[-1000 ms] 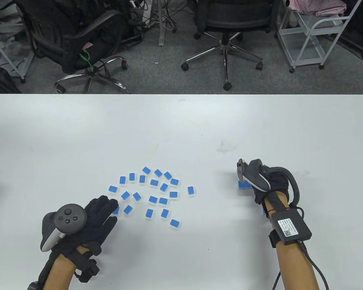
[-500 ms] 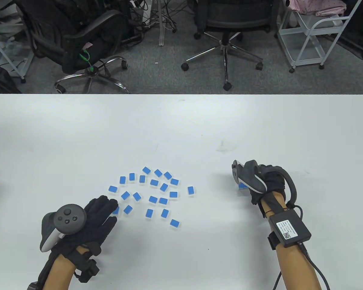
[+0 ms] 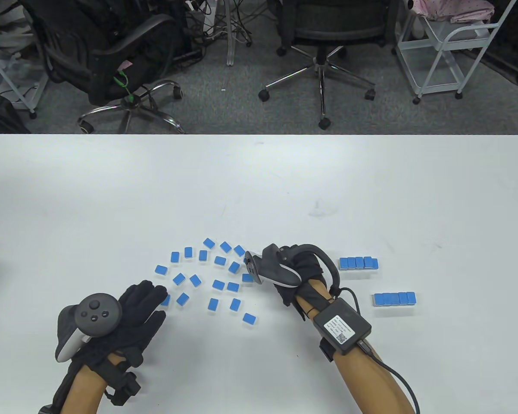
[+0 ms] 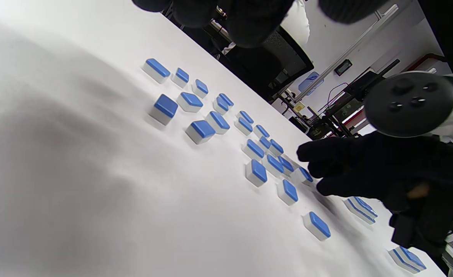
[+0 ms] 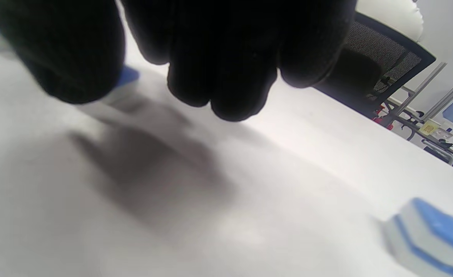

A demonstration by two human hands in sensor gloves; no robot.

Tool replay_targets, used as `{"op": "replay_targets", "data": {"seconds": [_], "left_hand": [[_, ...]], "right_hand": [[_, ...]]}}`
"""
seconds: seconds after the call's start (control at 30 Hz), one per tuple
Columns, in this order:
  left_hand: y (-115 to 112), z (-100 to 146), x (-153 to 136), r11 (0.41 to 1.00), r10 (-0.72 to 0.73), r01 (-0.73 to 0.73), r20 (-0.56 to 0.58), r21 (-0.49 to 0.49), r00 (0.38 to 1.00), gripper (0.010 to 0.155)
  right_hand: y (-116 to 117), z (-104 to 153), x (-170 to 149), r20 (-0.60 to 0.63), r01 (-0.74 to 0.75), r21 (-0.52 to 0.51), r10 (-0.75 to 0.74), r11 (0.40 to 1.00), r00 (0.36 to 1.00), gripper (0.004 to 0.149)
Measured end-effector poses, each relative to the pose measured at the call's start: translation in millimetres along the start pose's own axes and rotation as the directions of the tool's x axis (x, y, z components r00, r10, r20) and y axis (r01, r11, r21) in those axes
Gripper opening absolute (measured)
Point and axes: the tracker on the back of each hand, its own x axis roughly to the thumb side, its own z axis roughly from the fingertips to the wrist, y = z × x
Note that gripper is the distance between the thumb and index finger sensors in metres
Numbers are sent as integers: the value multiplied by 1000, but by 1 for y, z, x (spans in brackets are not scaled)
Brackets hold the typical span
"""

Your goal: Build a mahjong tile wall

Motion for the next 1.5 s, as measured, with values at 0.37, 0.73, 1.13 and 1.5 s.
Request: {"op": "replay_targets", "data": {"seconds": [0.37, 0.73, 1.13, 1.5], "left_hand": [[0, 0, 0, 1000, -4, 4, 5, 2, 1000, 69], [-1, -5, 0, 1000, -4, 4, 2, -9, 1000, 69], [-2, -4, 0, 1000, 4, -4, -12, -16, 1000, 69], [-2, -4, 0, 1000, 4, -5, -15, -18, 1000, 69]], "right_hand": [[-1, 19, -27, 14, -26, -88, 27, 996, 1000, 54], [22, 38, -205, -487, 67, 38, -40, 997, 873, 56], [69, 37, -210, -458, 132, 126, -60, 983, 887, 56], [76, 28, -200, -439, 99, 141, -27, 985, 898, 54]]}}
